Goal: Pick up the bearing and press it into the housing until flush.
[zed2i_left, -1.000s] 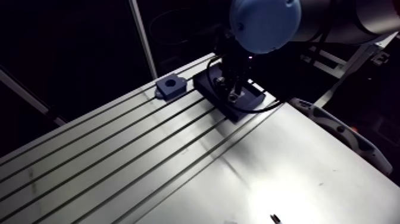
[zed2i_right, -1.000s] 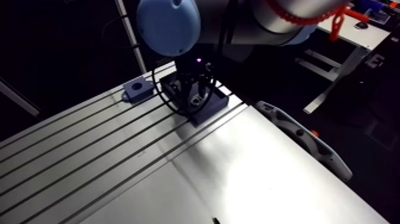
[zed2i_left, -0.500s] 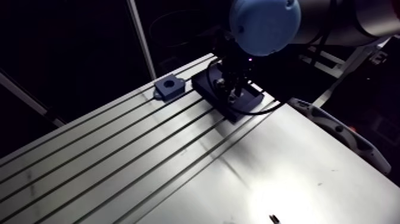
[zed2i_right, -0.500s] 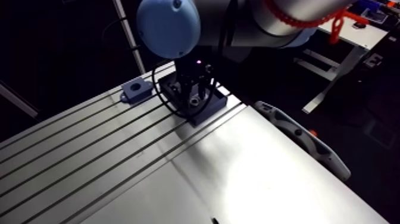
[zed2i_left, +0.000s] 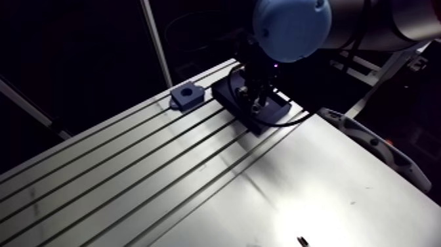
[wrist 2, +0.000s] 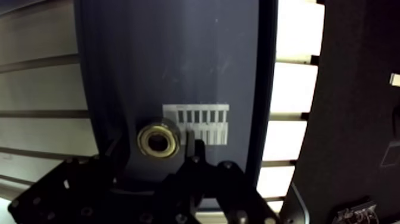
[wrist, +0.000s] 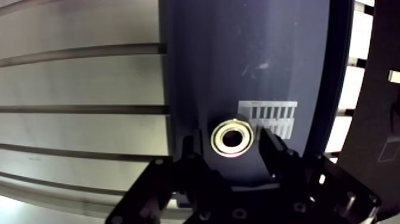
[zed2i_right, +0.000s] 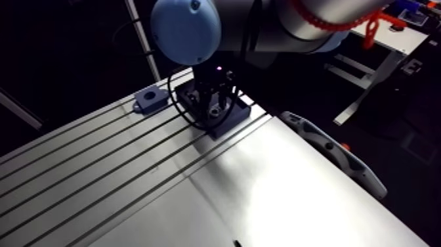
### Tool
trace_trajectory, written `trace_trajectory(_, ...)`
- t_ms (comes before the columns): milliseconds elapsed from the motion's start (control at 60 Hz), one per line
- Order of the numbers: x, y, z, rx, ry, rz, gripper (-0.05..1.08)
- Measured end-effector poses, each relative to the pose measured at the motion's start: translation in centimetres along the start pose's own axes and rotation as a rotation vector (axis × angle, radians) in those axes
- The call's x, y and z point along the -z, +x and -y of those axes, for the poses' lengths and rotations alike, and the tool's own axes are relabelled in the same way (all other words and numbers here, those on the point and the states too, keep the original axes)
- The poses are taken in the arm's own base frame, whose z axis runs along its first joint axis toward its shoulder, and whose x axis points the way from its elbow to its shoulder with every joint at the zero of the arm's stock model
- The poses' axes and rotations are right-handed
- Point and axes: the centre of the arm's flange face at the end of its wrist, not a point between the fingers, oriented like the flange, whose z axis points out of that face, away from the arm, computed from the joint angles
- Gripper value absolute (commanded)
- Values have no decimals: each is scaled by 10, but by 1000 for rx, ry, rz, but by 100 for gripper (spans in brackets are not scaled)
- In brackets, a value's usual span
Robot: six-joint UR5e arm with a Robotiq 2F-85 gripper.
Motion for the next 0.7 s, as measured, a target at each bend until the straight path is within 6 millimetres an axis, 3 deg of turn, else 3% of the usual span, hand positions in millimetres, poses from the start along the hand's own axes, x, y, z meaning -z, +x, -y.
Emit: trace_trajectory(700, 0, 1, 0, 2, -8, -7, 44)
